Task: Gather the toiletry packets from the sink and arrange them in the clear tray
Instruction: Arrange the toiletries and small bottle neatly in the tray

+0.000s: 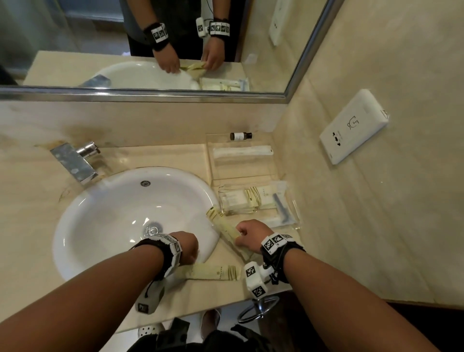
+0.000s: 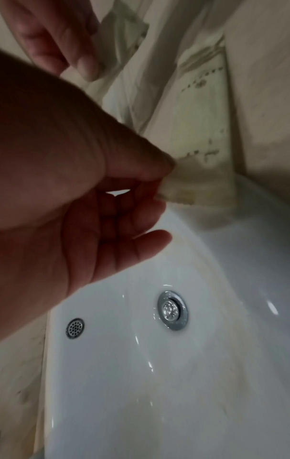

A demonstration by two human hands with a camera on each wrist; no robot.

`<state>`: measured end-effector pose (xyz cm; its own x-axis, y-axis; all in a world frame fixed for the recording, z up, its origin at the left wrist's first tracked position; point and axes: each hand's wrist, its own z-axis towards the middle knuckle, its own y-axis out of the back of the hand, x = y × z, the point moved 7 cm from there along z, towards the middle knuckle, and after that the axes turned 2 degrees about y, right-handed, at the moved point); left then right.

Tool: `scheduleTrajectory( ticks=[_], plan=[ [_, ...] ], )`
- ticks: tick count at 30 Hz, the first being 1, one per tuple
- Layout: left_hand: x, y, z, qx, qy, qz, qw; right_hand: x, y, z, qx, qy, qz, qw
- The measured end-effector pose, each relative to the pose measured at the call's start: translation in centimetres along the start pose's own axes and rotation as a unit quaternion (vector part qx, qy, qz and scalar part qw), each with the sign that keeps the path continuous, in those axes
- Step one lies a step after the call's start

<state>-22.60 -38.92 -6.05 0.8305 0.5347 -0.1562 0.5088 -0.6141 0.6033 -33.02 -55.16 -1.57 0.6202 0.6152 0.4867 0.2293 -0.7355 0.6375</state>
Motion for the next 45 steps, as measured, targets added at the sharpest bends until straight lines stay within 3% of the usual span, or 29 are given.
scheduleTrajectory(
  ticks=[4,9,14,19,24,38,42,45],
  plan=[
    [1.0,1.2,-0.1,-0.023,0.006,0.001,1.000,0.5,0.9,0.2,-0.008,0.002,-0.036,0.999],
    [0.7,-0.7,0.1,0.017,0.009,0.067,0.998,0.9,4.6,0.8,-0.122,0.016,-0.163,0.979],
    [-0.7,-1.1,0.1,0.011,0.002,0.096,0.995,-2.2,6.6,1.8,-0.187,-0.005,-0.191,0.964],
    [-0.9,-1.1,0.3,0.040,-0.006,0.081,0.996,-5.0,6.5,3.0,-0.189,0.000,-0.207,0.960],
    [-0.3,0.3,0.0,0.021,0.002,-0.004,1.000,-6.0,5.9,3.8,-0.190,-0.003,-0.232,0.954],
    [-0.6,9.0,0.2,-0.145,-0.015,-0.194,0.970,-6.2,4.2,3.5,-0.130,-0.024,-0.232,0.964],
    [-1.9,10.2,1.7,-0.175,-0.008,-0.207,0.963,-6.9,3.8,3.0,-0.115,-0.001,-0.168,0.979],
    [-2.6,10.6,3.1,-0.186,-0.003,-0.216,0.959,-8.7,5.5,2.1,-0.178,-0.065,-0.074,0.979]
  ],
)
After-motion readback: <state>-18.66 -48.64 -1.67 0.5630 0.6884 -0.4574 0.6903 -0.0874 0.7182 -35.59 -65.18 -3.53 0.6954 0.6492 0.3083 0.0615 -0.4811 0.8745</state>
